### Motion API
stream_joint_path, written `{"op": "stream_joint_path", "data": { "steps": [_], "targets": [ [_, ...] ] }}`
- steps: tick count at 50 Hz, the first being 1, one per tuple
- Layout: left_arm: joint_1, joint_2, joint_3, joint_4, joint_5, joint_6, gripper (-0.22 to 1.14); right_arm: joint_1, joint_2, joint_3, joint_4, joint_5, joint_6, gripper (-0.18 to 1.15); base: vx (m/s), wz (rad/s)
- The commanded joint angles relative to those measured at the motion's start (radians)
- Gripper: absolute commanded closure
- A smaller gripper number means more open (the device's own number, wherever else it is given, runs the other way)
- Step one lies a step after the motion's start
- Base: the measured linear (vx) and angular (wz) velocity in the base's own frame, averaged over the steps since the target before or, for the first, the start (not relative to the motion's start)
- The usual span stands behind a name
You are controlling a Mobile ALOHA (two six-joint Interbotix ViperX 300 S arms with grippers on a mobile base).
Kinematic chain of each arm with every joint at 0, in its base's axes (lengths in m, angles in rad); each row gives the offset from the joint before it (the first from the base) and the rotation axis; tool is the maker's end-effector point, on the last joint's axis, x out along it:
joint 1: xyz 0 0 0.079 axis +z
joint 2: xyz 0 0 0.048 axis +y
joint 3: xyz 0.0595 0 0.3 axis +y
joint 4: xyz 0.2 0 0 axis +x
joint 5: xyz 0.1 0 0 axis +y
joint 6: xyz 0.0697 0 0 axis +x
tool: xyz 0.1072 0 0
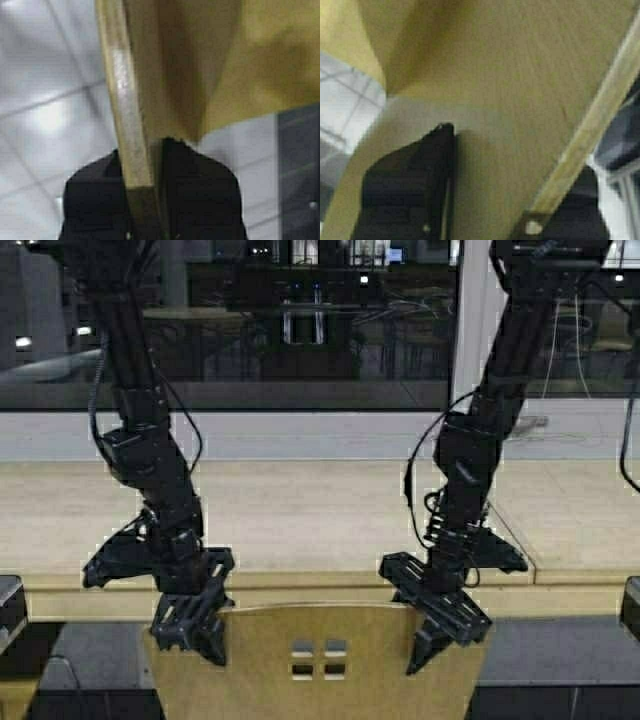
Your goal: Push the chairs under the table
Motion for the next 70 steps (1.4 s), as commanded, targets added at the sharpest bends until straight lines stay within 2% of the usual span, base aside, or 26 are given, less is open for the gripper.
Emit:
{"op": "stream_joint_path", "data": {
  "steps": [1,29,36,40,49,53,57,70],
  "targets": [
    [-0.006,-0.046,-0.029,0.015,-0.011,0.055,0.89,0.015,-0.048,-0.005,-0.017,-0.018,-0.12,0.93,0.22,-0.02],
    [-0.006,-0.064,-0.021,0.015,-0.008,0.06,0.88,0.021,-0.038,0.015,-0.017,-0.044,-0.121,0.93,0.19,0.01],
    [-0.006,-0.072,-0.008,0.018,0.0,0.063,0.82,0.021,-0.04,0.02,-0.015,-0.046,-0.123,0.89,0.12,0.02],
    [-0.006,-0.072,-0.003,0.028,0.002,0.074,0.7,0.021,-0.041,0.017,-0.017,-0.035,-0.127,0.78,0.08,0.01],
    [-0.009,-0.077,0.008,0.029,0.023,0.087,0.24,0.021,-0.063,0.031,-0.015,-0.029,-0.132,0.25,0.05,-0.01],
    [-0.011,-0.084,0.009,0.029,0.035,0.087,0.08,0.02,-0.067,0.029,-0.015,-0.023,-0.124,0.1,0.01,0.0],
    [-0.011,-0.092,0.008,0.029,0.038,0.087,0.01,0.021,-0.071,0.031,-0.014,-0.008,-0.118,0.08,0.0,0.0],
    [-0.011,-0.206,0.081,0.025,0.109,0.072,0.01,0.011,-0.181,0.104,-0.014,0.057,-0.067,0.08,0.0,0.0]
  ]
}}
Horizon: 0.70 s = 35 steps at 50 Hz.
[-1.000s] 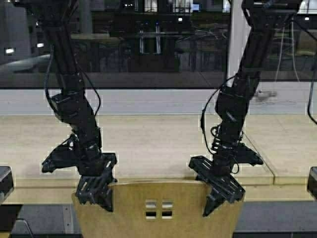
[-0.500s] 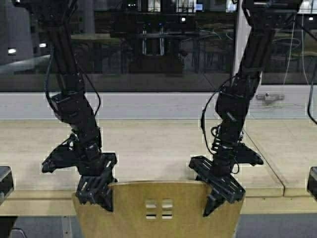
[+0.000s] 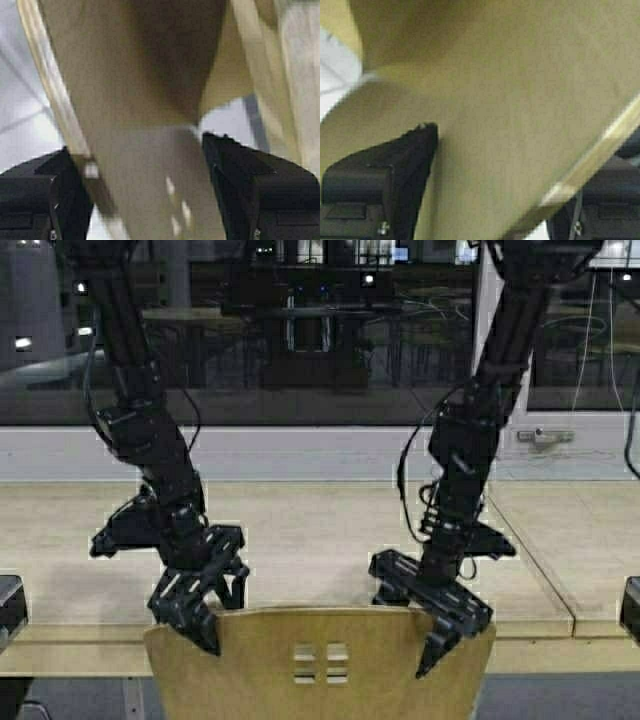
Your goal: Push the chairs under the table
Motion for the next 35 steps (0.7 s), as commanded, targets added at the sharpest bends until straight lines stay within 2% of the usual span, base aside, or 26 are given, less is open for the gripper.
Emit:
{"op": "stream_joint_path", "data": {
  "steps": [1,16,24,28,35],
  "targets": [
    [-0.005,-0.133,0.057,-0.005,0.035,-0.011,0.01,-0.011,-0.137,0.052,0.0,0.037,0.021,0.08,0.0,0.0],
    [0.0,-0.348,0.167,-0.021,0.025,-0.017,0.01,-0.037,-0.383,0.16,-0.005,0.091,0.063,0.08,-0.01,0.0],
    [0.002,-0.442,0.222,-0.014,0.025,0.018,0.01,-0.037,-0.486,0.176,-0.023,0.06,0.063,0.08,-0.01,-0.01],
    [0.009,-0.506,0.261,0.057,0.026,0.091,0.01,-0.029,-0.537,0.192,-0.044,0.025,0.038,0.08,0.0,0.01],
    [0.012,-0.643,0.337,0.272,0.02,0.296,0.01,-0.023,-0.626,0.253,-0.193,-0.08,-0.044,0.08,0.0,0.0]
  ]
}}
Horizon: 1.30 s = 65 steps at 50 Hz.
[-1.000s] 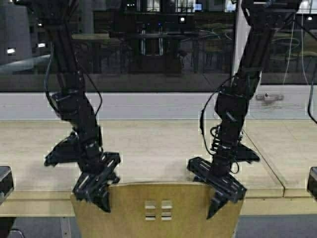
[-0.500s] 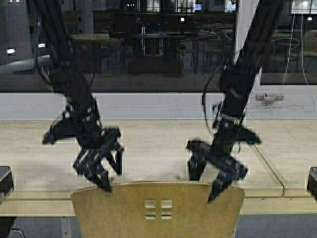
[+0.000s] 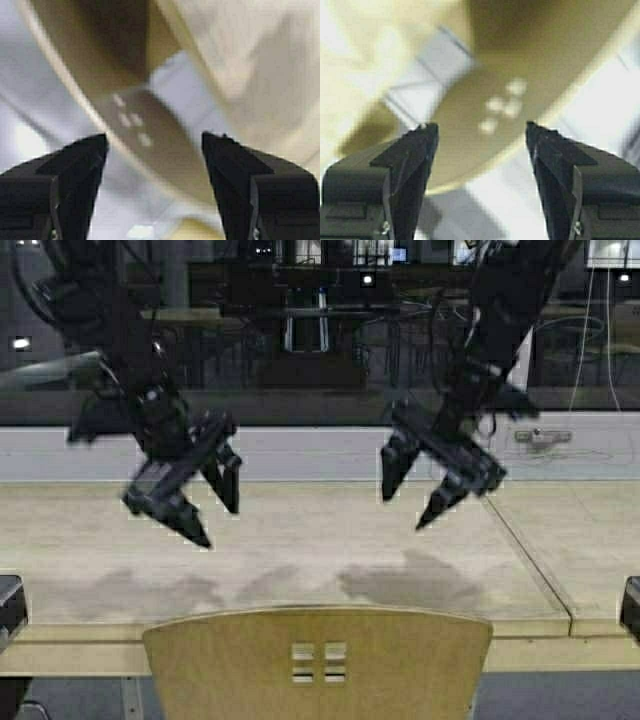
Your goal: Push the chairs under the table
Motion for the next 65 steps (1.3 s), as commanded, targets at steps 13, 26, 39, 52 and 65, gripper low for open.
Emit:
{"op": "stream_joint_path", "data": {
  "steps": [13,26,39,52,65],
  "targets": [
    [0.003,-0.46,0.204,0.387,-0.029,0.414,0.01,0.008,-0.327,0.213,-0.376,-0.213,-0.23,0.08,-0.02,-0.01],
    [0.005,-0.68,0.331,0.525,-0.029,0.538,0.01,0.003,-0.463,0.275,-0.561,-0.261,-0.304,0.09,-0.08,0.01],
    [0.005,-0.755,0.295,0.586,0.063,0.565,0.01,-0.006,-0.477,0.232,-0.584,-0.236,-0.319,0.09,-0.16,0.16],
    [0.006,-0.718,0.284,0.652,0.043,0.551,0.01,-0.006,-0.476,0.222,-0.609,-0.201,-0.316,0.09,-0.15,0.35],
    [0.006,-0.695,0.259,0.66,0.035,0.548,0.01,-0.006,-0.468,0.23,-0.612,-0.186,-0.314,0.09,-0.19,0.5]
  ]
}}
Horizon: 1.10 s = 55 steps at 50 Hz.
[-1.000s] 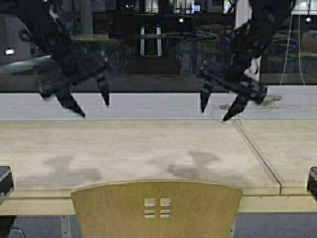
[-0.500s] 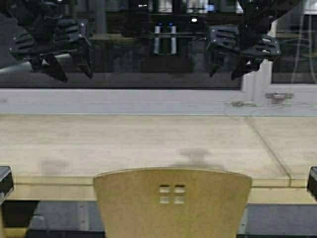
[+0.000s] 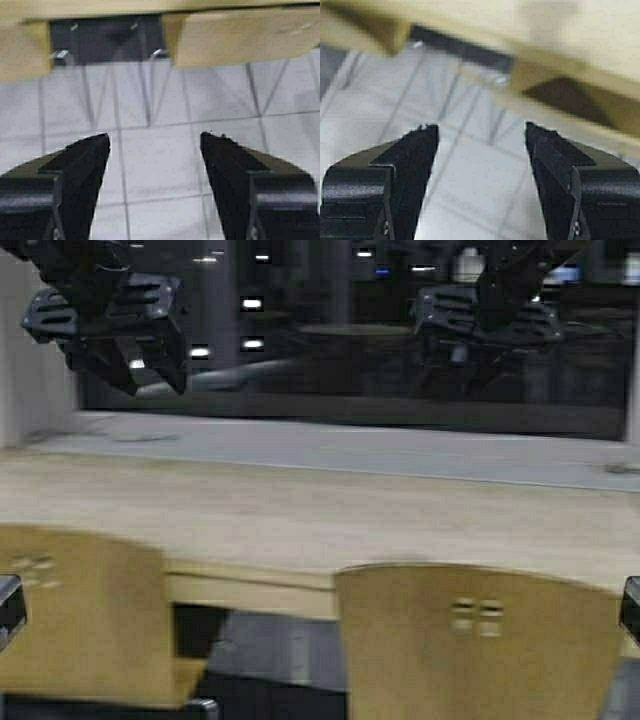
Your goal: Push the chairs under the table
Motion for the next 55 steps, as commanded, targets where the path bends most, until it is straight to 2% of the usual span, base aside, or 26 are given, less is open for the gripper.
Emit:
{"op": "stream_joint_path", "data": {
  "steps": [1,55],
  "targets": [
    [-0.003,-0.018,-0.029,0.003,-0.002,-0.003,0.01,-0.005,-0.017,-0.011,-0.002,0.012,0.002,0.09,-0.25,0.45],
    [-0.003,-0.012,-0.049,0.002,0.018,-0.011,0.01,0.0,-0.006,-0.049,-0.002,0.035,0.003,0.09,-0.3,0.35]
  ]
}}
